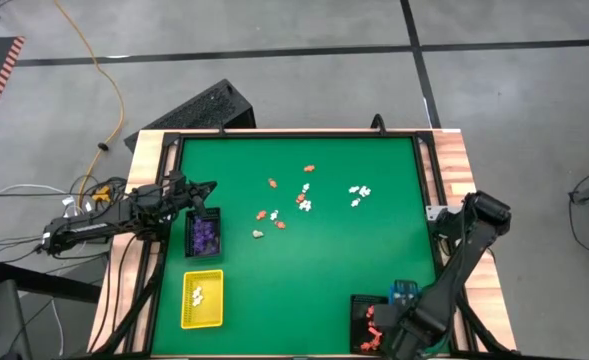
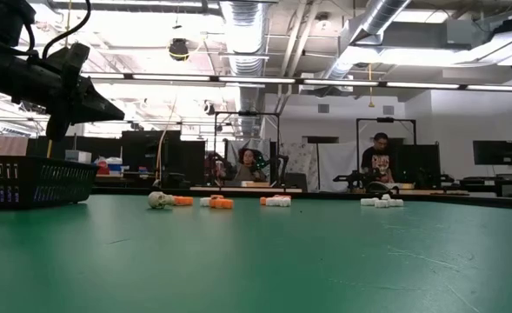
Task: Sort Halloween decoration
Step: Put the orange skeleton toy into the bottom black basket
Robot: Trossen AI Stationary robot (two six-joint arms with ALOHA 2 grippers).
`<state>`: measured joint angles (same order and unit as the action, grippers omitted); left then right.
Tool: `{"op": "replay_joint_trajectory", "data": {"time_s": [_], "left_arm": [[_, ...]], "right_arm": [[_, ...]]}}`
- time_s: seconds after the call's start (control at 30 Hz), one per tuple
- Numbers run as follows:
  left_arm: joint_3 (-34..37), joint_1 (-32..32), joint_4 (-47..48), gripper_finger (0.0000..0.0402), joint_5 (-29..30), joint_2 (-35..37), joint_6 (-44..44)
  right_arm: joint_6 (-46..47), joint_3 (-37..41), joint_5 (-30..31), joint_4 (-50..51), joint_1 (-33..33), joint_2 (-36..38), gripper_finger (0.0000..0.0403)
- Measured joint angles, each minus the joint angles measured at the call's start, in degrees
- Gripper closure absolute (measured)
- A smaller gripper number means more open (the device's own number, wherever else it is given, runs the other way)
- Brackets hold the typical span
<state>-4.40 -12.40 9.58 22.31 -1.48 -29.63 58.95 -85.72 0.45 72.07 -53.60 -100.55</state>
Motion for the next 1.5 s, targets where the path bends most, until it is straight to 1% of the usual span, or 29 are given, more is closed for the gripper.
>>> {"op": "replay_joint_trajectory", "data": {"time_s": [0.13,0.2,0.3,0.37,0.43,0.5,0.57,0.67,0.73,0.8,0.83,0.9,0.97,1.03,1.13,1.23,1.3,1.4,1.5], "left_arm": [[0.0,0.0,0.0,0.0401,0.0,0.0,0.0],[0.0,0.0,0.0,0.0401,0.0,0.0,0.0],[0.0,0.0,0.0,0.0401,0.0,0.0,-0.1],[0.0,0.0,0.0,0.0401,-0.4,0.0,0.0],[0.0,0.0,0.0,0.0402,-1.1,0.0,0.0],[0.0,0.0,0.0,0.0401,-1.5,0.0,0.2],[0.0,0.0,0.0,0.0401,-1.6,0.0,0.3],[0.0,0.0,0.0,0.0401,-1.6,0.0,2.1],[0.0,0.0,0.0,0.0401,-1.6,0.0,2.8],[0.0,0.0,0.0,0.0401,-1.6,0.0,2.8],[0.0,0.0,0.0,0.0401,-1.6,0.0,2.8],[0.0,0.0,0.0,0.0401,-1.6,0.0,2.8],[0.0,0.0,0.0,0.0401,-1.5,0.0,2.8],[0.0,0.0,0.0,0.0401,-1.1,0.0,2.6],[0.0,0.0,0.0,0.0401,-1.1,0.0,2.5],[0.0,0.0,0.0,0.0401,-1.1,0.0,2.5],[0.0,0.0,0.0,0.0402,-0.8,0.0,2.5],[0.0,0.0,0.0,0.0401,-0.4,0.0,2.5],[0.0,0.0,0.0,0.0399,-0.1,0.0,2.4]], "right_arm": [[-0.8,-5.8,20.7,8.8,2.9,0.1,0.0237],[-0.2,-7.4,29.0,12.5,5.3,0.4,0.0237],[-0.9,-6.2,36.5,12.8,9.0,3.2,0.0237],[-2.8,-3.7,41.7,10.2,11.2,6.4,0.0237],[-7.0,-0.2,44.3,5.1,13.9,10.3,0.0237],[-12.3,4.6,44.6,-2.6,17.2,14.8,0.0237],[-18.5,10.3,43.7,-12.7,21.1,19.2,0.0237],[-28.6,20.6,38.2,-32.9,27.9,24.2,0.0237],[-35.5,27.2,33.4,-48.0,32.1,25.2,0.0237],[-41.5,32.7,28.9,-60.6,35.8,24.6,0.0237],[-43.9,34.8,27.4,-66.3,37.7,23.7,0.0237],[-47.2,37.8,26.4,-74.5,40.7,21.1,0.0237],[-50.4,38.9,26.3,-80.4,43.1,16.9,0.0236],[-54.4,39.0,24.8,-86.8,44.5,11.7,0.0232],[-58.5,37.3,23.4,-95.9,45.6,3.6,0.0219],[-60.5,34.2,23.4,-97.5,46.0,-3.2,0.02],[-60.5,31.9,22.3,-97.6,46.5,-6.4,0.0187],[-60.1,29.1,20.2,-98.1,47.1,-9.9,0.0173],[-59.0,27.4,19.5,-97.8,47.8,-12.5,0.0169]]}}
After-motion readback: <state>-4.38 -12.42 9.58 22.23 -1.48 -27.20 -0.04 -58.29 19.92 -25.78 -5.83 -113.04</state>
